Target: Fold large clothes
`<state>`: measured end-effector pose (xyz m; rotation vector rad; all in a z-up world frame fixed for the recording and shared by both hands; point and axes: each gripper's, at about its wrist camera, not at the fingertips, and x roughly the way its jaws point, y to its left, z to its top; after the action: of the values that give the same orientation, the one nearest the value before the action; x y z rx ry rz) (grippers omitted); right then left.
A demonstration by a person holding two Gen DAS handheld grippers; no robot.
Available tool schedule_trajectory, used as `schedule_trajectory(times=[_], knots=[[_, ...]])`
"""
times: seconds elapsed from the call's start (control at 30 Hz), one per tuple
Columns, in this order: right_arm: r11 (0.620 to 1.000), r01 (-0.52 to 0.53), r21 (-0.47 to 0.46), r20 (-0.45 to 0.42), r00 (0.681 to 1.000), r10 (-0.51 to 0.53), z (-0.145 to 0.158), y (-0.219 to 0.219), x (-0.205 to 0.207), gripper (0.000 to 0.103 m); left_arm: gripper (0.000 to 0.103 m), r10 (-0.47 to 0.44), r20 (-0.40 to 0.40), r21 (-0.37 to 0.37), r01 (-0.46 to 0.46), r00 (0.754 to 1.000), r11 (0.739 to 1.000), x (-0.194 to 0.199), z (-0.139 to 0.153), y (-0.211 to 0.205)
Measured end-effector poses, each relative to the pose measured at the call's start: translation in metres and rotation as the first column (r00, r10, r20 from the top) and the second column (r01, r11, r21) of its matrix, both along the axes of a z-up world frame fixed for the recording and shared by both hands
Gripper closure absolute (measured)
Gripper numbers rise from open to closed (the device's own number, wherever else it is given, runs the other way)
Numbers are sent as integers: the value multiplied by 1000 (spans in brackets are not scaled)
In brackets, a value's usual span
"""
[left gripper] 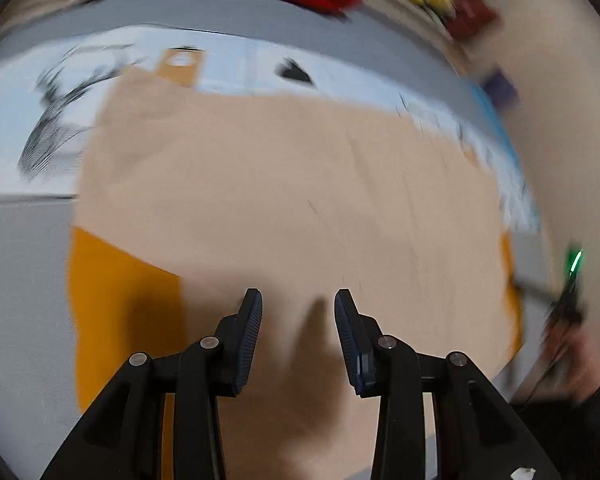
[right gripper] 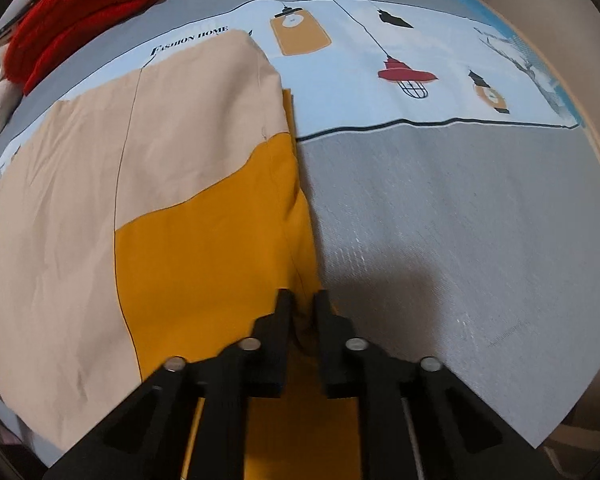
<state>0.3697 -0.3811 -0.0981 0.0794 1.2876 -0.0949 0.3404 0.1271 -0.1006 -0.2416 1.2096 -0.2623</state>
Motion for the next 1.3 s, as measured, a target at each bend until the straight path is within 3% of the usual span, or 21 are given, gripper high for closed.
schedule_trajectory(times=[0.07, 0.17, 0.23, 0.3, 0.4, 0.5, 0.6, 0.67, 0.83, 0.97, 1.0, 1.1, 1.17, 1.3], knots=[[1000, 12, -10, 0, 1000, -12, 0, -3, -2, 97, 67, -31, -13, 156, 33, 999, 987, -1, -16, -10], [994, 58, -90, -12, 998, -59, 0, -13, -3, 101, 68, 66, -49, 239, -52, 997, 969, -1, -25, 10], [992, 111, -67, 31, 994, -109, 14, -25, -8, 100, 70, 122, -39, 227, -110, 992, 968, -6, -15, 23], [995, 100, -21, 121, 988, -96, 36, -27, -15, 99, 70, 138, -7, 177, -134, 990, 975, -14, 1, 35], [992, -119, -35, 244, 962, 124, 65, 0, -33, 97, 69, 88, -11, 97, -87, 996, 991, -28, 13, 43], [951, -304, -56, 149, 939, 309, 48, 25, -51, 97, 69, -16, -93, 77, 23, 996, 997, -44, -1, 36], [910, -389, -144, -49, 921, 386, 6, 33, -64, 97, 66, -87, -173, 236, 128, 981, 963, -59, -28, 29], [879, -425, -218, -190, 902, 389, -24, 28, -75, 97, 65, -79, -183, 254, 125, 980, 959, -67, -32, 35], [898, -396, -195, -213, 910, 355, -23, 15, -82, 97, 65, -59, -184, 271, 109, 981, 957, -80, -25, 44], [883, -408, -233, -228, 905, 359, -18, 13, -89, 97, 65, -37, -261, 374, 136, 965, 918, -91, -41, 47], [880, -405, -248, -215, 909, 358, -12, 14, -90, 97, 65, -38, -252, 402, 140, 967, 905, -93, -39, 46], [879, -380, -287, -59, 923, 380, 29, 20, -98, 97, 66, -30, -170, 454, 105, 985, 885, -99, -20, 41], [896, -337, -287, 87, 923, 375, 67, 26, -107, 97, 66, -16, -75, 441, 47, 997, 896, -104, 5, 37], [925, -290, -246, 242, 906, 348, 108, 41, -126, 97, 67, 56, 67, 385, -77, 996, 920, -120, 50, 28]])
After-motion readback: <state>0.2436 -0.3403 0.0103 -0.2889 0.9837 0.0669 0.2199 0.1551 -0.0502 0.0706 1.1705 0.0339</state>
